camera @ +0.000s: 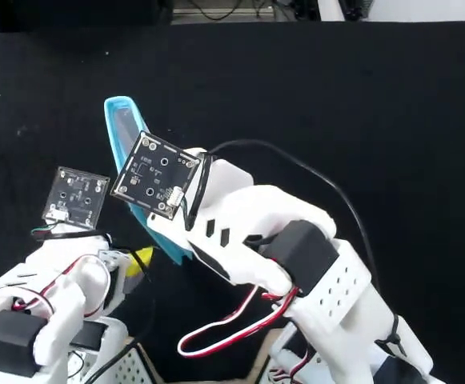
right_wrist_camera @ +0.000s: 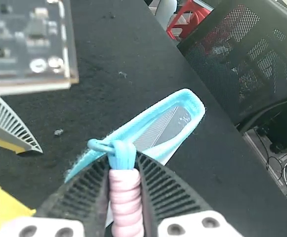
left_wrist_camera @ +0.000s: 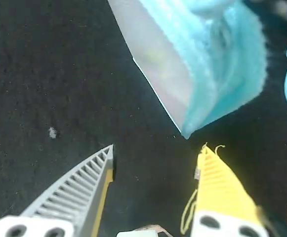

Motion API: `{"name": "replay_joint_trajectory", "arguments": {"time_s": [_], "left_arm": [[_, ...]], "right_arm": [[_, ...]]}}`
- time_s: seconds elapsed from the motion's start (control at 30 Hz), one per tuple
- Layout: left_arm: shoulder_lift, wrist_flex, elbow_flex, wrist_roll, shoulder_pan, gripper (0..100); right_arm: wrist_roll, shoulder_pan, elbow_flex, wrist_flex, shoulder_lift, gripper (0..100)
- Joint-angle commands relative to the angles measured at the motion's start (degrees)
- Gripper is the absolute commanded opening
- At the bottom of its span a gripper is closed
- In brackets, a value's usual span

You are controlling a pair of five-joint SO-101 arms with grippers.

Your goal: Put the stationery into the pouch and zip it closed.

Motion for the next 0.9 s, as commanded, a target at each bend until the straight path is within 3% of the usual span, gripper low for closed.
{"name": "replay_joint_trajectory", "arguments": {"time_s": [0.0, 0.13, 0.37, 0.7, 0.87], "left_arm": [[-0.09, -0.26, -3.74, 0.35, 5.76, 27], [-0.09, -5.27, -2.24, 0.79, 10.07, 27], [-0.09, -15.12, 3.65, 0.79, 0.31, 27], [-0.09, -15.56, 3.91, 0.26, -9.01, 27], [-0.09, -15.56, 3.91, -1.85, -9.45, 27]], "right_arm": [[0.62, 1.05, -0.57, -1.67, -2.07, 1.1], [0.62, 1.05, -0.57, -1.58, -2.07, 1.1], [0.62, 1.05, -0.57, -1.32, -2.07, 1.1], [0.62, 1.05, -0.57, -1.67, -2.07, 1.1], [0.62, 1.05, -0.48, -1.67, -2.07, 1.1]]}}
